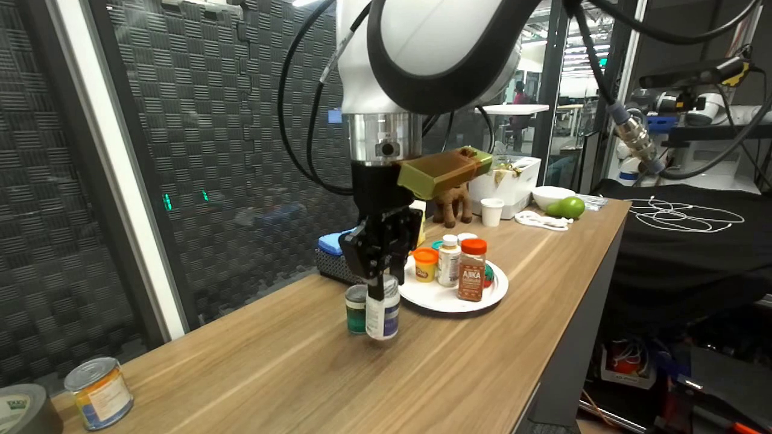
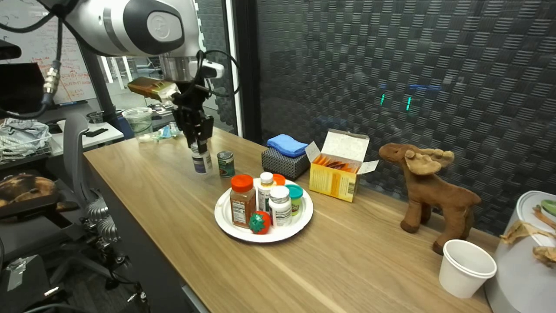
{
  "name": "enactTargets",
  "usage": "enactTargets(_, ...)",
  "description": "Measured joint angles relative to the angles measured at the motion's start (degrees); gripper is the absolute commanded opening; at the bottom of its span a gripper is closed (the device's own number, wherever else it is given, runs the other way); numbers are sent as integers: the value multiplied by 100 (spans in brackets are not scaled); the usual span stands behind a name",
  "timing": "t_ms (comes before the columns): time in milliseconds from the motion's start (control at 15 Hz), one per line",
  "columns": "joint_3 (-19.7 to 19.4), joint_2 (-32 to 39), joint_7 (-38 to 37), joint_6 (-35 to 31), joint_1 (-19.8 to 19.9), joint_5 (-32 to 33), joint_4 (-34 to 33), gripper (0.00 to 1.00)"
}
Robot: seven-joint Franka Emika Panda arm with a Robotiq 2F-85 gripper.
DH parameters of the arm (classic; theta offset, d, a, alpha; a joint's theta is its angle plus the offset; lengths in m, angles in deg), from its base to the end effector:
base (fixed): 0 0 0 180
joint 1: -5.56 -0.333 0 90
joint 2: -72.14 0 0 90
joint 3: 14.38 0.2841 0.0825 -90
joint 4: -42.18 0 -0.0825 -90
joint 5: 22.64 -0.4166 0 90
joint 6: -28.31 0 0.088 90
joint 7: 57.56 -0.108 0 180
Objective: Put the bottles on the white tray
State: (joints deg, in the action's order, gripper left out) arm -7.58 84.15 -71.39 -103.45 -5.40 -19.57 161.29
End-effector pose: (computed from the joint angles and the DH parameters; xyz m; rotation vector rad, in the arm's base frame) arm 0.5691 0.1809 0.2757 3.1260 0.1585 0.0262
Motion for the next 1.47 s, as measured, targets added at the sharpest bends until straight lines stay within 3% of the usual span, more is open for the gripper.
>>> enactTargets(533, -494, -247, -218, 8, 329, 505, 35, 19)
enactTargets(1400, -742, -46, -488, 45, 605, 585, 235, 21)
enactTargets(1467, -742, -11, -499, 67, 608, 585, 235, 69)
